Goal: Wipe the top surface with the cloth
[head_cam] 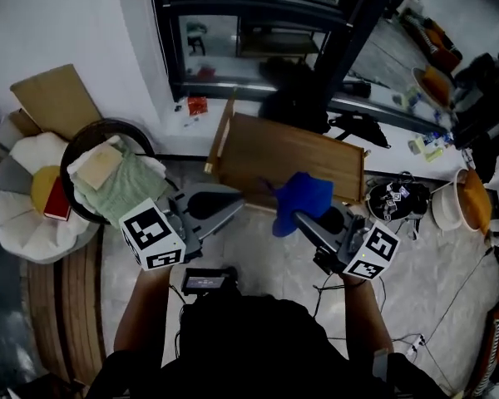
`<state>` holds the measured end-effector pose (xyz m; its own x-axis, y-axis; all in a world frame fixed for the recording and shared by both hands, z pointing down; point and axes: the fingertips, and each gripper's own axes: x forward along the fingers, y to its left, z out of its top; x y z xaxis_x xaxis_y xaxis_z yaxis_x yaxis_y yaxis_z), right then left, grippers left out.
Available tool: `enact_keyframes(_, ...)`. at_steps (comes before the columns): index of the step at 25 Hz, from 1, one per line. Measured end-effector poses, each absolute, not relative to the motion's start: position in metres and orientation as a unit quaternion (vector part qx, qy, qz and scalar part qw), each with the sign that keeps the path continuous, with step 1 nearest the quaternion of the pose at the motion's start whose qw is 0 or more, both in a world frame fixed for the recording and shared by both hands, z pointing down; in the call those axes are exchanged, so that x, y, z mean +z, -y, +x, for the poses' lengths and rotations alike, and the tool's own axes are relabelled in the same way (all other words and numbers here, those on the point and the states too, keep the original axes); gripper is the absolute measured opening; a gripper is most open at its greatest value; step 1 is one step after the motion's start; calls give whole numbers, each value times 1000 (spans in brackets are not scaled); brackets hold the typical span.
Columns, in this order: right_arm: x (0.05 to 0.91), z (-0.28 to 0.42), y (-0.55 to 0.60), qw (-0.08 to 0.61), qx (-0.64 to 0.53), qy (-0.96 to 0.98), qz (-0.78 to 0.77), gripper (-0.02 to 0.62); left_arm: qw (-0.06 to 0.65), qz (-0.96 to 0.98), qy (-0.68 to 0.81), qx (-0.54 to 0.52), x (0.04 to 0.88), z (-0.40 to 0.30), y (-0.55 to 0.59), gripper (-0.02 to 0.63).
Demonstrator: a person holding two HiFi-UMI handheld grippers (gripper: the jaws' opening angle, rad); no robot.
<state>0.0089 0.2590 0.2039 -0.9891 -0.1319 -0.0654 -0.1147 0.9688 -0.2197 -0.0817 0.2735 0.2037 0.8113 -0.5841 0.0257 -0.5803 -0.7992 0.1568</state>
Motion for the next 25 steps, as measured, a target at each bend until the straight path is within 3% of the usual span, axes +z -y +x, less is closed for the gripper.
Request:
enact_keyframes(15,232,173,-355,67,-175,-981,-49,63,149,942,300,33,240,84,-358,6)
enact_keyframes(25,220,153,-371,58,-138,-987,-59,63,140,954,262,31,235,86,-373,6)
